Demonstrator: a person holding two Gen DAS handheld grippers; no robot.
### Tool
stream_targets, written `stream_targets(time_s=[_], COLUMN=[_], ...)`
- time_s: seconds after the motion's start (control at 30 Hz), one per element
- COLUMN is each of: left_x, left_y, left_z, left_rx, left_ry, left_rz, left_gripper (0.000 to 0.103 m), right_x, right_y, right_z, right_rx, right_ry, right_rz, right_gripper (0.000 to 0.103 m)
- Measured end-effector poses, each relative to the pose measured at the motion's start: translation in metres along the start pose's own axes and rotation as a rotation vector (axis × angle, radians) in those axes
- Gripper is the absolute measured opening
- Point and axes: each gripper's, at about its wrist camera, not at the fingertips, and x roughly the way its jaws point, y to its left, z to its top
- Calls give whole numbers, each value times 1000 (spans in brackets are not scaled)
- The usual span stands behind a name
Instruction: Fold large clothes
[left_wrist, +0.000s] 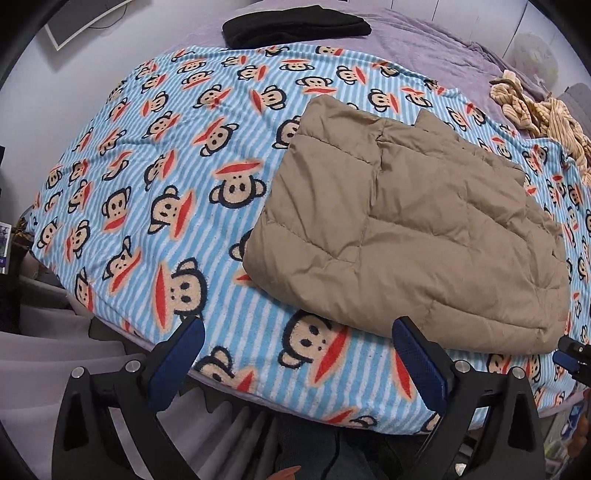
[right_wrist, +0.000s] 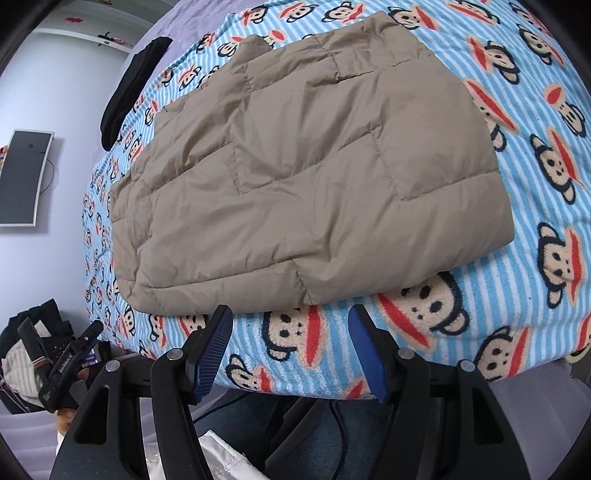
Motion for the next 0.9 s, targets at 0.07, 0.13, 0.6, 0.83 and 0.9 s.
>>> stream_targets(time_s=[0.07, 0.13, 0.6, 0.83, 0.9], left_x=[0, 2, 50, 72, 77], left_y=[1, 2, 18, 13, 13], left_z=[7, 15, 61, 66, 67], left_rx=[36, 73, 160, 200, 208], left_ry=[-12, -17, 72, 124, 134], left_rz=[1, 5, -24, -87, -101], left_gripper=[102, 102, 102, 102, 102], right_x=[2, 6, 34, 42, 45], right_y=[11, 26, 102, 103, 105], right_z=[-1, -1, -14, -19, -19], right_rx=[-10, -37, -71, -30, -27], right_ry=[-15, -34, -51, -39, -41], right_rz=[-7, -11, -95, -143, -154], right_gripper=[82, 82, 91, 91, 91])
